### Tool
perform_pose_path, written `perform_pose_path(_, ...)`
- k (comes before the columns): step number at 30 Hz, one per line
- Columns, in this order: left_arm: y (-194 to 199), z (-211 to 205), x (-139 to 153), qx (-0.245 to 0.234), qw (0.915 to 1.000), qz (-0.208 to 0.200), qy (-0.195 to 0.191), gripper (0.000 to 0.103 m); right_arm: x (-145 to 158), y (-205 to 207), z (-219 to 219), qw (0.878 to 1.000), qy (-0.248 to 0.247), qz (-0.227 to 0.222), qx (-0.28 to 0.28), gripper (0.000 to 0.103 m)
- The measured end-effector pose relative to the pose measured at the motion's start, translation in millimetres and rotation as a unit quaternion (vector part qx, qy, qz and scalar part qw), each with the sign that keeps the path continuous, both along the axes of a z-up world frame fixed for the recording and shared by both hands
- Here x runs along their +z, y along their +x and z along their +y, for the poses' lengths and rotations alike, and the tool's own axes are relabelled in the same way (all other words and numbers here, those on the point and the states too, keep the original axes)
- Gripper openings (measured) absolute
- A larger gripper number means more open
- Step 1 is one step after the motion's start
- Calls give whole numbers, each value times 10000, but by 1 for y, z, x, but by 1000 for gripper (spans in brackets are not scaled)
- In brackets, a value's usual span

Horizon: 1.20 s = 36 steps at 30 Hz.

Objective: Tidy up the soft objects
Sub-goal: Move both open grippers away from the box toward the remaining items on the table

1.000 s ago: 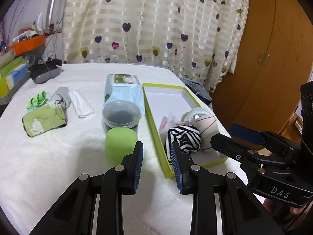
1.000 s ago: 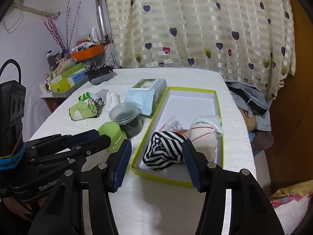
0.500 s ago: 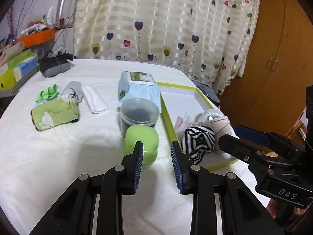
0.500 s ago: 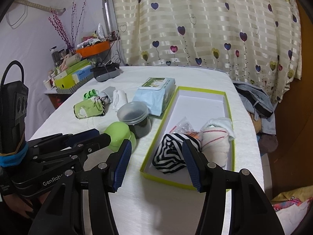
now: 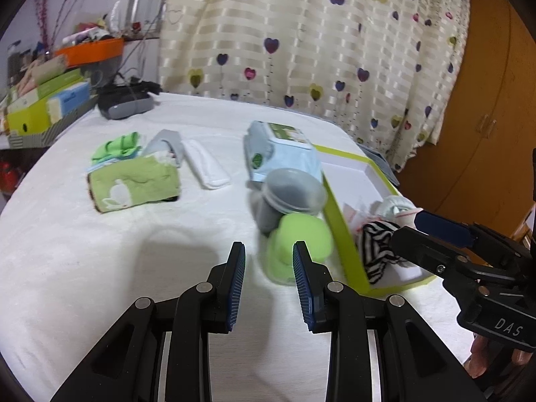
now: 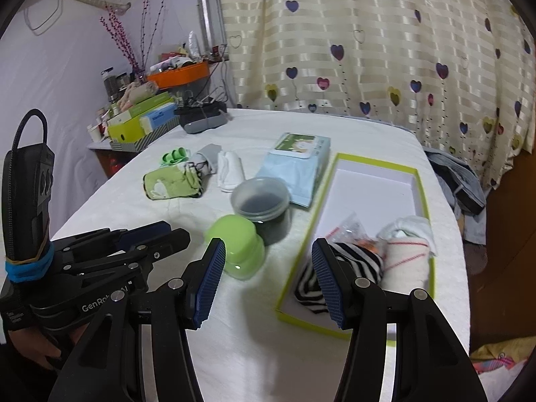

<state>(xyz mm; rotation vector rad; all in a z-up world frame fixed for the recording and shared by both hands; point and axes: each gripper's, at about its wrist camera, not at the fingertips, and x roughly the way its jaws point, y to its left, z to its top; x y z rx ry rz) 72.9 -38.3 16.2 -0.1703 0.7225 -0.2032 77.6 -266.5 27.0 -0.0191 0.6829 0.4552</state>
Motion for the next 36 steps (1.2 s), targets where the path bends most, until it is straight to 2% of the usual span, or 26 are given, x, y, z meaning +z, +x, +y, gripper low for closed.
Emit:
perform_pose_path(9,2,39,3,422,9991,-43,-71,29,4,8,26,9996,-5,-27,294,55)
perform_pose_path(11,3,48,3,520,9986,-50,-85,31,5,9,33,9993,5,-37,364,55)
perform_pose_path(13,3,57,3,611,9980,-68,-134,40,6,10,38,9991,1,-48,424,55)
perform_pose_path(36,14,128,-8,1151,9930,42,-256,40,6,48,112,9922,-270,40,1215,55)
